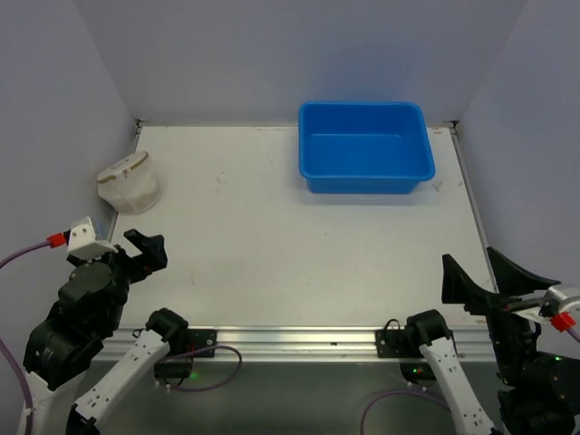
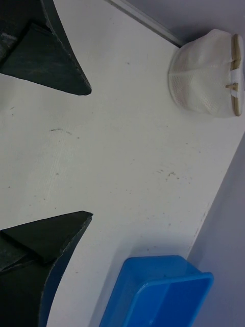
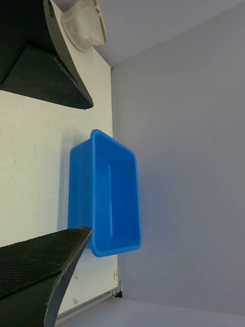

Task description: Unzip the laundry bag and remove the bra

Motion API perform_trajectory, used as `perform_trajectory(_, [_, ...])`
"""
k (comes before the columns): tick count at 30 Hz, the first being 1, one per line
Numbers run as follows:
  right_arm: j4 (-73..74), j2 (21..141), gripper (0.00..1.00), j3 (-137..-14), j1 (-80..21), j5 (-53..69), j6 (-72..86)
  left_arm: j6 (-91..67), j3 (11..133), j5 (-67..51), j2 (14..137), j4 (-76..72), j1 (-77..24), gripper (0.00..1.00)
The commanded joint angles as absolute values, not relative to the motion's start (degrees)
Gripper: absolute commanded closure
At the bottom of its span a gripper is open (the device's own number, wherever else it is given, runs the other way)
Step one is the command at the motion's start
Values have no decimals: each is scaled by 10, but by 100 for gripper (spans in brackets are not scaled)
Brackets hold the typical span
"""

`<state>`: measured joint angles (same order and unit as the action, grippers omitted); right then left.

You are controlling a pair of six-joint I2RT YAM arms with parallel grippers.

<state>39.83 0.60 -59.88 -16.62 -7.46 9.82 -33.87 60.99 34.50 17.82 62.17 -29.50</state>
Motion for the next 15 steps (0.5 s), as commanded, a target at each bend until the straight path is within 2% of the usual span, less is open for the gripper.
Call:
perform_trajectory(1, [384, -38, 1, -599, -170, -50, 102, -346, 606, 345, 204, 604, -295, 0])
perform_trajectory(10, [383, -18, 1, -591, -170, -12, 129, -336, 578, 295, 240, 576, -295, 0])
perform_trajectory(15, [397, 12, 1, -574, -169, 43, 154, -316, 577, 258, 341, 542, -294, 0])
